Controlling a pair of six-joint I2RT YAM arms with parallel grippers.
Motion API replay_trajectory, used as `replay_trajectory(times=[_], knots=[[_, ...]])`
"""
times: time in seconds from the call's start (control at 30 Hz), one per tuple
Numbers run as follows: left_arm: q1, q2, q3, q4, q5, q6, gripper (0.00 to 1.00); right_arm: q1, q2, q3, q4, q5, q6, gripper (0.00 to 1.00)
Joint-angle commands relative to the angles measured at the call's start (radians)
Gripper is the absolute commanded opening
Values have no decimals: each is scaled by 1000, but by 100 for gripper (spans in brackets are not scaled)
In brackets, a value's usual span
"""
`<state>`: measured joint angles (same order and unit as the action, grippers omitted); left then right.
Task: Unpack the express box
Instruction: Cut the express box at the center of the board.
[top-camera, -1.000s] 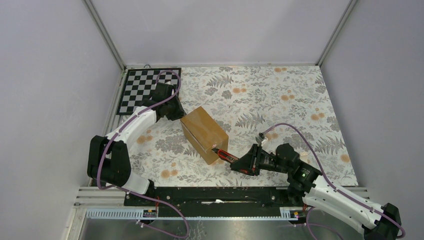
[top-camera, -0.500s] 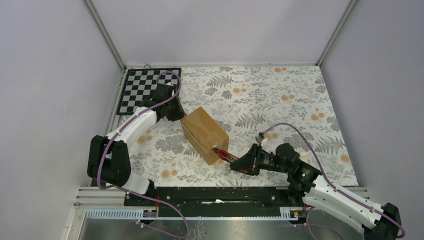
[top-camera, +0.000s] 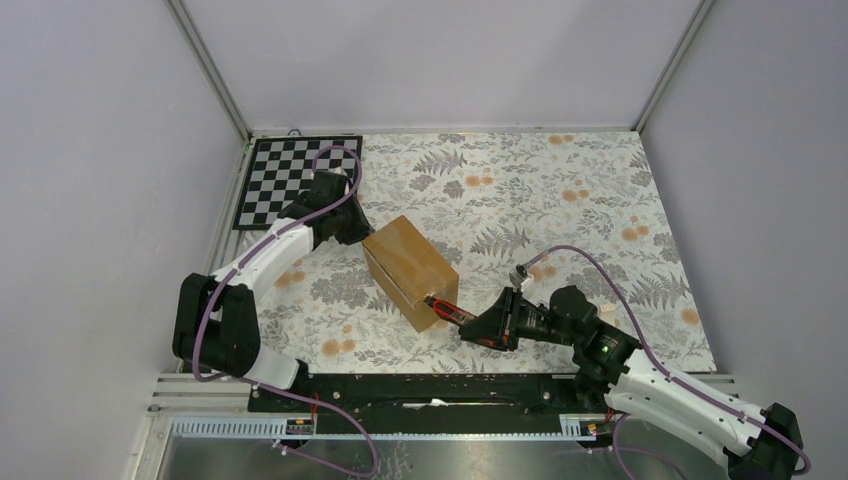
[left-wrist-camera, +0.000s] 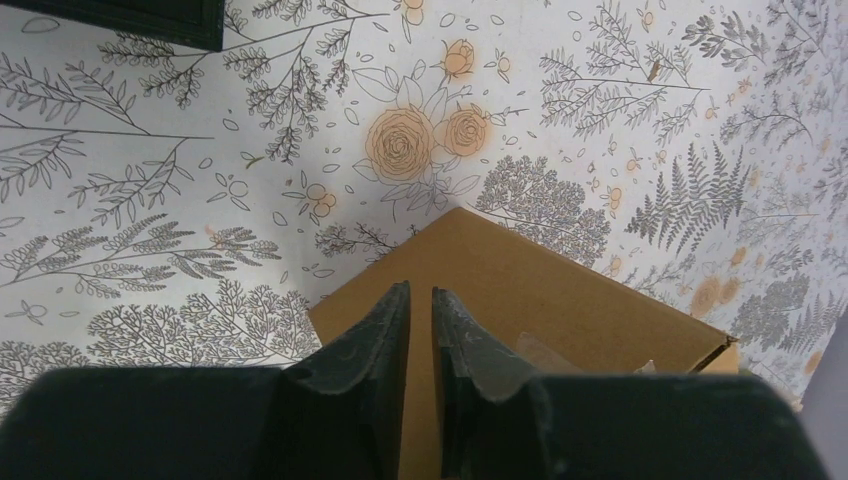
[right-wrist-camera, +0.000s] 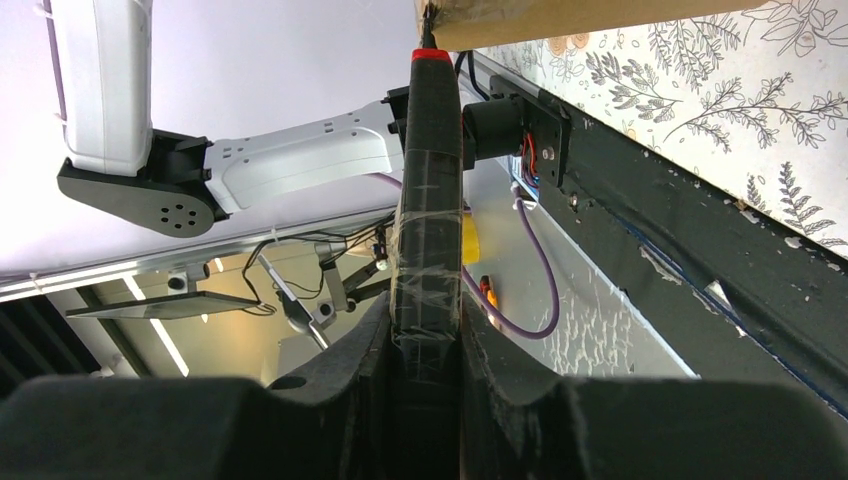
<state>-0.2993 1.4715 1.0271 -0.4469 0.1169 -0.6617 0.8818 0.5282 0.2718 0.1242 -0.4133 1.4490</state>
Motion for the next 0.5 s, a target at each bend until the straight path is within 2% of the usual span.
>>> replay_trajectory(times=[0.0, 0.3, 0.47], knots=[[-22, -65, -45, 46, 48, -57, 17, -4, -18, 4, 49, 35, 28, 0], [-40, -164, -136, 85, 35, -163, 7, -3, -111, -12, -94, 196, 27, 0], [-54, -200, -172, 102, 30, -198, 5, -3, -122, -40, -111, 240, 6, 0]])
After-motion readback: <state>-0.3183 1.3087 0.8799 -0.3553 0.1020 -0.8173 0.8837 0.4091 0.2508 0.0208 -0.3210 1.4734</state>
